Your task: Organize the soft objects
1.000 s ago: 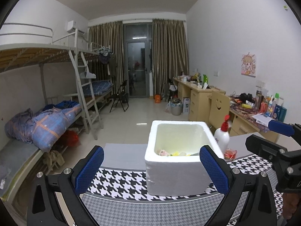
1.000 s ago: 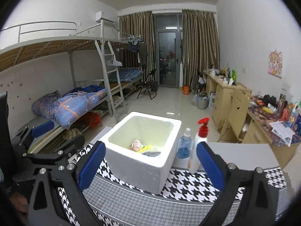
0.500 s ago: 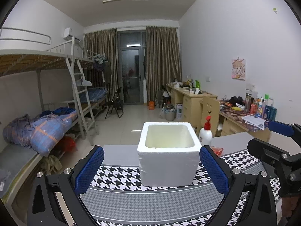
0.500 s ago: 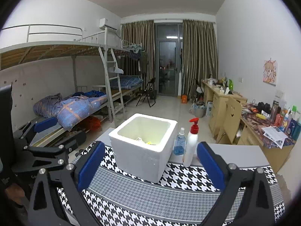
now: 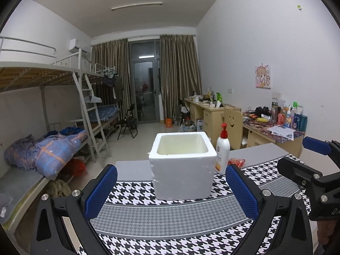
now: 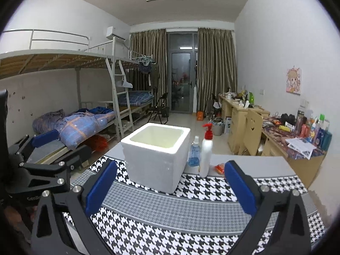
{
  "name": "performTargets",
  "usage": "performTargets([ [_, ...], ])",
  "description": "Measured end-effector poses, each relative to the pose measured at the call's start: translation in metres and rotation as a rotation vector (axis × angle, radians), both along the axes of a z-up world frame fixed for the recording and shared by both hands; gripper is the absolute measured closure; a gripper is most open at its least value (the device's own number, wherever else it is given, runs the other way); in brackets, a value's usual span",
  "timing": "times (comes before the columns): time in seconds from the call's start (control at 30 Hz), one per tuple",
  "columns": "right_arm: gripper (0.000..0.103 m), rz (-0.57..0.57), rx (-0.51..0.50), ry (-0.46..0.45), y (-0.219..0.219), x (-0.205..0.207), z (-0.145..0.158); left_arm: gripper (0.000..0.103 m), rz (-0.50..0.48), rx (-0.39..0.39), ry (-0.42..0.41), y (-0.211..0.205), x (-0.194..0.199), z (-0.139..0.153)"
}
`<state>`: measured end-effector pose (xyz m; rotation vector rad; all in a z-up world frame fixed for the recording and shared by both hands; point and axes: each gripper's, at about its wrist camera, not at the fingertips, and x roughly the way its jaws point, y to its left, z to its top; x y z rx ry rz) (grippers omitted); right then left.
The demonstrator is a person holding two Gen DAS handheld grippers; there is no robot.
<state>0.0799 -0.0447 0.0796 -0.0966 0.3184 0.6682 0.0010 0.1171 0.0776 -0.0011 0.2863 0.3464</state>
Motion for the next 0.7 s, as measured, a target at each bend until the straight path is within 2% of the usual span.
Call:
performTargets([
  [0.17,0.001,-0.037,0.018,-0.033,-0.009,-0.008,-0.011,0.001,0.018,-0.017,-0.019,-0.004,-0.008,-0.011],
  [0.5,0.001,-0.071,0.065,-0.08,-0.024,-0.019,-0.035,0.001,0.007,0.01,-0.092,-0.021,-0.024,-0.029],
  [0.7,0.001,-0.077,0.053,-0.083,-0.026,-0.021,-0.044,0.001,-0.023,-0.006,-0.082,-0.023,-0.022,-0.041],
])
